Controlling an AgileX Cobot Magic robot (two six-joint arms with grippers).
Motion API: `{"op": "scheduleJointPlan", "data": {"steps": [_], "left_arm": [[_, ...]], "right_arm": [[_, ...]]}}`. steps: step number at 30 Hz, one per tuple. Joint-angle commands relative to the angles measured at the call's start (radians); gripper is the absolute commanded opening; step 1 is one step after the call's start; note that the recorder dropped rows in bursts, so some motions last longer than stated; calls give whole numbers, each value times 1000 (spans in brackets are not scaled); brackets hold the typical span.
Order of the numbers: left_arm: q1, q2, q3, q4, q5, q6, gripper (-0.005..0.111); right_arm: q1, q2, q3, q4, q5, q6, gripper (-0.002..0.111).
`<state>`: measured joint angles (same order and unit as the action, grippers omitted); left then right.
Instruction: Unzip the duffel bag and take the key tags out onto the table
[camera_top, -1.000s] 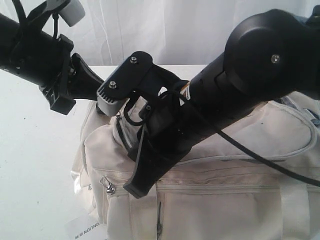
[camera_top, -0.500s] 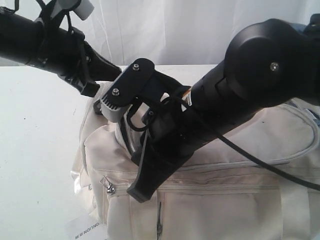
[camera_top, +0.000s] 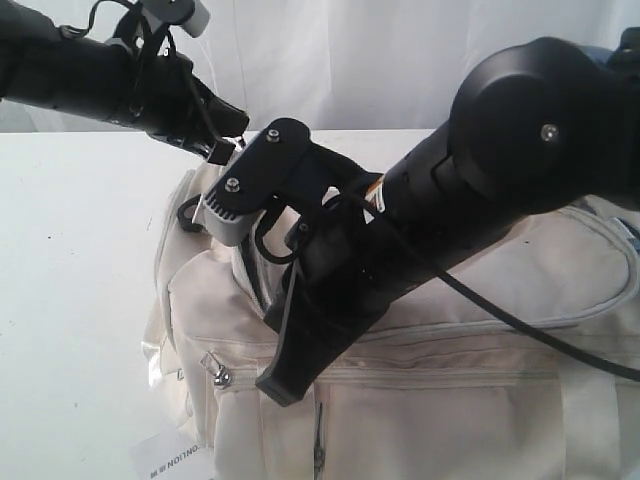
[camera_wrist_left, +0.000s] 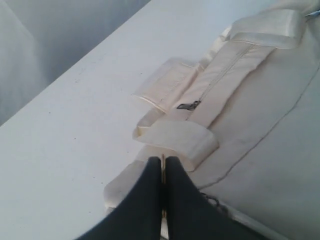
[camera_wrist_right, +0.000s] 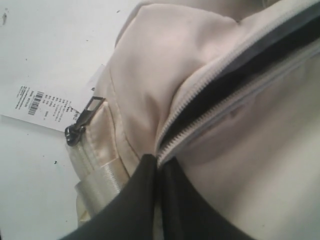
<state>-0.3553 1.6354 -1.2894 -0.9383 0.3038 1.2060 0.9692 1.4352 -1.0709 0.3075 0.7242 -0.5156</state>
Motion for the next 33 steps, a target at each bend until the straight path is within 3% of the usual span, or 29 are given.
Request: {"op": "scheduleJointPlan", "data": {"steps": [1,8,12,14,16,19,22,26,29,33], "left_arm": [[4,32,-27,-27,-159,2,0],[5,47,-27,-27,-64,2,4],[5,1,-27,-19,-7,2,54],[5,-38,-27,5,33,-24,64],[5,-95,-27,5,107,-29,64],[5,-177,-27,36,226,-29,64],[5,-244,-27,82,308,-29,64],[5,-322,-27,106,463,-22,64],[1,-344,-27,106,662,-20,64],[-77,-344,-27,144,812,-23,64]], "right_arm": [[1,-8,14,13,64,0,0],[1,-46,14,13,62,0,0],[1,-50,14,13,53,27,0],[1,-50,14,16,53,29,2],[1,-52,14,29,56,25,17],[1,-90,11,55,75,24,49],[1,-167,1,12,135,24,64],[1,-309,-34,-111,254,39,60],[-4,-427,-44,-284,258,146,53],[-4,-559,-44,-610,254,352,45]]}}
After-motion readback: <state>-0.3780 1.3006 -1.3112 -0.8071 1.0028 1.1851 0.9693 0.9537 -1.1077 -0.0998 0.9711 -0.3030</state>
